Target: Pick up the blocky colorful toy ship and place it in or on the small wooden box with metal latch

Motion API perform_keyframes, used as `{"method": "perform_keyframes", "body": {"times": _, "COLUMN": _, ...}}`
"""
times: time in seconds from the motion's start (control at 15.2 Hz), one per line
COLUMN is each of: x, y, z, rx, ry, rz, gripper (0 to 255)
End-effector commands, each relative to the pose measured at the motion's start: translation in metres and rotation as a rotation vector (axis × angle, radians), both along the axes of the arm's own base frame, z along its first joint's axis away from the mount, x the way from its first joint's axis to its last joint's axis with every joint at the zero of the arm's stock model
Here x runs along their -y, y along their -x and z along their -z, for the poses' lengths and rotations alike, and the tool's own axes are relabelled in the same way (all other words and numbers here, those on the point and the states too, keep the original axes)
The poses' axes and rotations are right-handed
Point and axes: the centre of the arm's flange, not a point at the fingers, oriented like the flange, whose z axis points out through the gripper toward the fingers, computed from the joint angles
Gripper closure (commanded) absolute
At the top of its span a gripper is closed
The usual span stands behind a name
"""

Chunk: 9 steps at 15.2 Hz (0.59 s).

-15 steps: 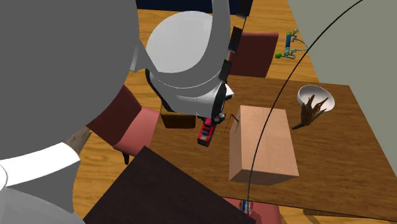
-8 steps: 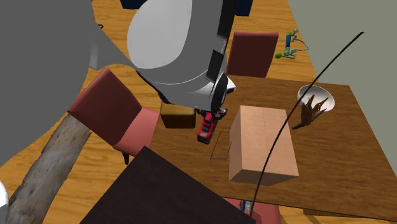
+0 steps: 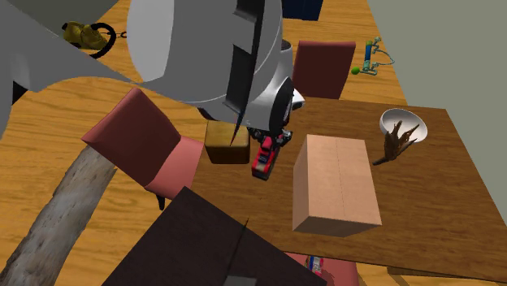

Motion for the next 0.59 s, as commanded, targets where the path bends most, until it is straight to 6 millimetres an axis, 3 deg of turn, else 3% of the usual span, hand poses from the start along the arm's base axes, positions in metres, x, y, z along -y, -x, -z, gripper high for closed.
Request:
{"method": "perform_keyframes", "body": {"times": 0.0, "x": 0.0, "y": 0.0, "z": -0.013, "rx": 0.001, "ry": 0.0, "rz": 0.0, "gripper": 255}}
{"method": "perform_keyframes", "body": {"times": 0.53, "x": 0.0, "y": 0.0, "z": -0.055, "rx": 0.001, "ry": 0.0, "rz": 0.0, "gripper": 255}}
